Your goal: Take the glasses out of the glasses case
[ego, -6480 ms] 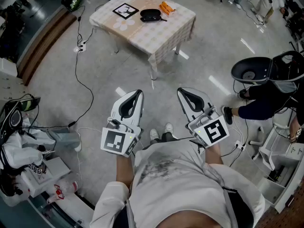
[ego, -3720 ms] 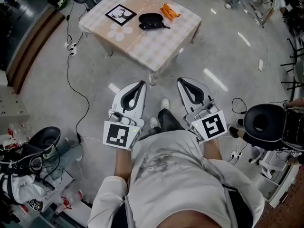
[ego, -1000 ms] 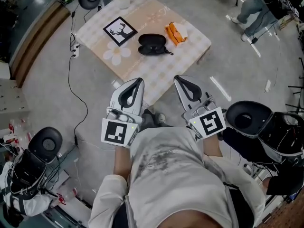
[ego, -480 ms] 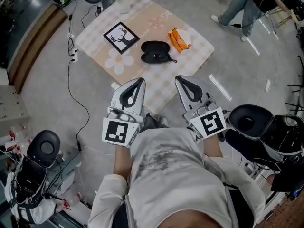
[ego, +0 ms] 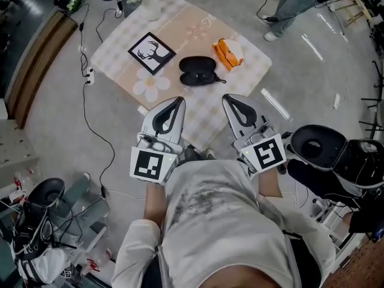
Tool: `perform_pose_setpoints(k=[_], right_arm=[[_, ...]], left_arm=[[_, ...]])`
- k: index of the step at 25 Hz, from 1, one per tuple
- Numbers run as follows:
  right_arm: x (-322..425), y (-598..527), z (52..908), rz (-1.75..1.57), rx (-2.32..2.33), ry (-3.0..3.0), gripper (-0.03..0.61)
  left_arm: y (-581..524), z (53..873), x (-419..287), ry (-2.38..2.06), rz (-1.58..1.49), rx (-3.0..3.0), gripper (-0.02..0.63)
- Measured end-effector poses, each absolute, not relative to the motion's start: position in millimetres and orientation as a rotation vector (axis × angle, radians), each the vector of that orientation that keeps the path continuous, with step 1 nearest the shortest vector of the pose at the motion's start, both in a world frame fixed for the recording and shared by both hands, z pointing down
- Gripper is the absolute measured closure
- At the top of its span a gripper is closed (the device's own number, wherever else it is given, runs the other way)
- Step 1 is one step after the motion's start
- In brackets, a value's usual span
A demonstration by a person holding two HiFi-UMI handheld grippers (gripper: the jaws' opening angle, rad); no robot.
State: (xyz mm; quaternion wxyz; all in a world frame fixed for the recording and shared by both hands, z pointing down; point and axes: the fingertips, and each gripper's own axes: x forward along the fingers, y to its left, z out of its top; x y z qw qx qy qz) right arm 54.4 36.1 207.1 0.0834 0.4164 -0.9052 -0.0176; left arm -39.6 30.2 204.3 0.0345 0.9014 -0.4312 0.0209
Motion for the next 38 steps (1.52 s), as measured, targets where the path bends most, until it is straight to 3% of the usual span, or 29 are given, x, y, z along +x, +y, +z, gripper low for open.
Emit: perform_pose_setpoints(k=[38], right_arm=[[50,-64,269,0.017,1.133,-2.606,0.561]], left_arm=[[-59,264,-41,-1.296,0.117,2.651,0.606]])
